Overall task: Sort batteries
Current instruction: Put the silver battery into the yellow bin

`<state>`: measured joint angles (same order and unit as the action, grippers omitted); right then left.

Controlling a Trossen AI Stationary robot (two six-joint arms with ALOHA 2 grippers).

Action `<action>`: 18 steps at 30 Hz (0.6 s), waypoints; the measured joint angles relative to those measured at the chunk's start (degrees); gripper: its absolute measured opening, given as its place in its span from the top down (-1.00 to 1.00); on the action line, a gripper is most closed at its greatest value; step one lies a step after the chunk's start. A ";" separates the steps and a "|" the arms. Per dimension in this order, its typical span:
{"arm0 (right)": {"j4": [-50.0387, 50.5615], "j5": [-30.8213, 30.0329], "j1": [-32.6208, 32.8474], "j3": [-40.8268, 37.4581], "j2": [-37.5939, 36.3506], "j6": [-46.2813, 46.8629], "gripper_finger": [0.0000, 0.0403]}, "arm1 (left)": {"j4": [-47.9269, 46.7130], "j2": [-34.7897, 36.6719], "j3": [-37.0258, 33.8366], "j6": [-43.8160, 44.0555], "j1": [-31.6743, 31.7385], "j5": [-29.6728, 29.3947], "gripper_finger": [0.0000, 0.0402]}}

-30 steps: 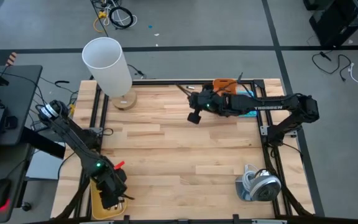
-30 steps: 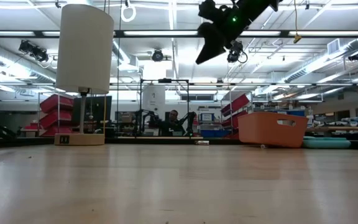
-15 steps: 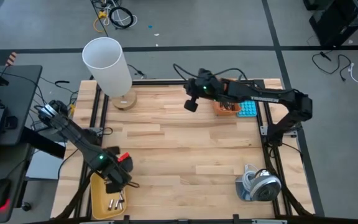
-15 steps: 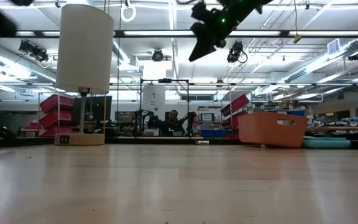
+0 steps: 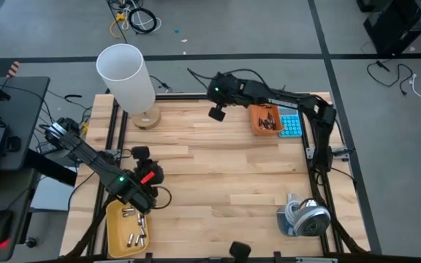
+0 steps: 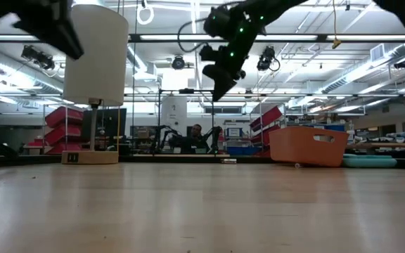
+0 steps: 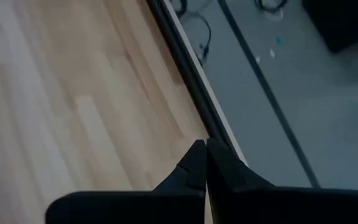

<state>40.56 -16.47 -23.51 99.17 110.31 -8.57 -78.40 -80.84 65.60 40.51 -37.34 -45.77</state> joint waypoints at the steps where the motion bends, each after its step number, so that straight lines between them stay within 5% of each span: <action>1: 0.98 0.09 -0.77 0.89 0.81 0.42 1.00 | -0.41 0.00 -0.01 0.40 0.00 -3.20 0.52; 11: 3.32 13.49 -6.93 2.01 4.02 -12.15 1.00 | -6.96 -0.02 -1.57 9.47 0.31 -23.56 0.52; 18: 1.02 13.31 -8.44 1.97 6.85 0.58 1.00 | -10.34 -0.02 -4.84 19.69 1.01 -27.46 0.52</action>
<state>41.58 -3.15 -31.96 101.14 117.15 -7.99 -88.74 -80.86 60.76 60.19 -36.34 -73.23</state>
